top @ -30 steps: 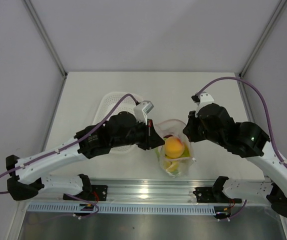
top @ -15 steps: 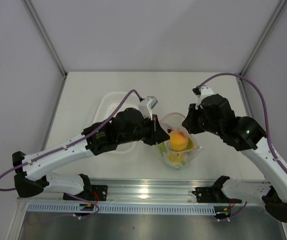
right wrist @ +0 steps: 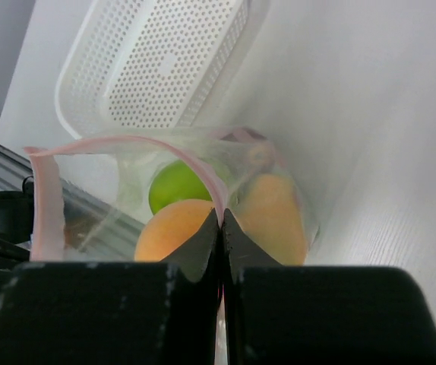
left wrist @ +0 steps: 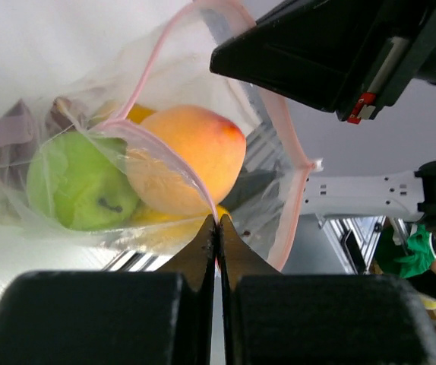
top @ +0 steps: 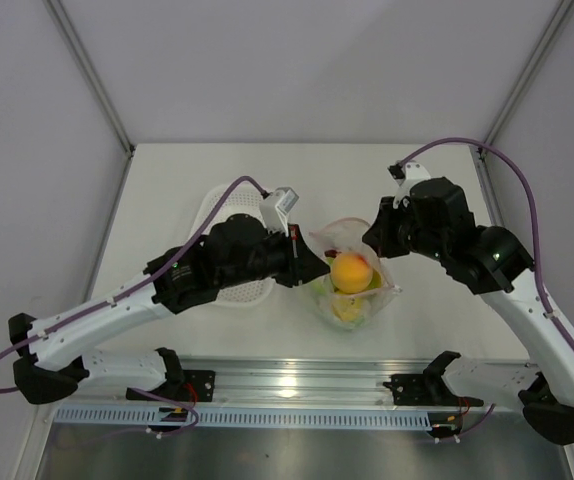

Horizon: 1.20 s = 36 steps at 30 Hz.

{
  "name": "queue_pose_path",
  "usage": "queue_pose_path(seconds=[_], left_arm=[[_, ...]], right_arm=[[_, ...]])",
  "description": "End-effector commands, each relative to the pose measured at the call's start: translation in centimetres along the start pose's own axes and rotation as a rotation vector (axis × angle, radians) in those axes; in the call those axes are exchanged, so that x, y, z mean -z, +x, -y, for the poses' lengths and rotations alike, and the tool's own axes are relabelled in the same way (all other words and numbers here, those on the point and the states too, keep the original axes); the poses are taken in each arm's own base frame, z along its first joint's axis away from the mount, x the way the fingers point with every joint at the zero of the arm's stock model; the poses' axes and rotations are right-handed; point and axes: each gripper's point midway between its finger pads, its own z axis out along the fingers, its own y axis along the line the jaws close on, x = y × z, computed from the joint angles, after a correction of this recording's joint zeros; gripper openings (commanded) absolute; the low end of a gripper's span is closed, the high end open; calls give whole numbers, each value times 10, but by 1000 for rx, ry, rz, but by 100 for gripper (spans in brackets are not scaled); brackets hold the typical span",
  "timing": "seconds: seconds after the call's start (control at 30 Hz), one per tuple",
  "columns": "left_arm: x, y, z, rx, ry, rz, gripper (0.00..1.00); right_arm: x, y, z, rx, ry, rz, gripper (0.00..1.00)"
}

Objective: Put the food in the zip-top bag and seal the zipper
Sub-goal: Adjust the zipper on the food storage bag.

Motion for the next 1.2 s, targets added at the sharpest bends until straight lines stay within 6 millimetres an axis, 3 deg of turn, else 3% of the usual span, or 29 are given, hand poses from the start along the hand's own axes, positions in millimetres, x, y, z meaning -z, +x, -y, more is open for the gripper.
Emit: queue_pose_path(seconds=[0.0,0.1,0.23,0.4,0.43,0.53,0.7,0.73,0.77,0.83,0.9,0.93,1.03,1.17], left_arm=[[4,-26,7,12,35,98,0],[-5,-21,13,35,51,72,0],[-11,-23,26,-7,82,108,1],[-35,-14,26,-32,55,70,1],[-33,-25,38,-40,79,83,1],[-40,-27,38,-50,60,78,0],[-31,-62,30,-50,21,140,1],[-32,-60,20,-41,-11,116,1],[-29,-72,15,-30,-24,130,1],[-30,-75,4,-17,-40,110,1],[-30,-76,4,-35,-23,73,1],[-28,-71,-8,-57,-69,35,1],[-20,-76,-14,-55,-82,51,1],[-21,-78,-10,-36,-41,63,1]], right_arm=[[8,-23,-9,21,-82,67,0],[-18,-13,-11,7,-165,-9,0],[-27,-21,-15,44,-181,-24,0],[-41,-34,7,29,-196,-20,0],[-51,-33,12,21,-197,-37,0],[-66,-31,19,35,-201,-58,0],[-71,-40,28,37,-182,-16,0],[-71,-40,29,26,-204,-16,0],[-72,-41,29,16,-216,-13,0],[-74,-46,29,1,-249,-4,1],[-82,-42,30,6,-263,-25,2],[-85,-40,30,4,-264,-34,2],[-93,-31,33,-5,-268,-50,2],[-87,-38,29,-18,-273,-12,6]])
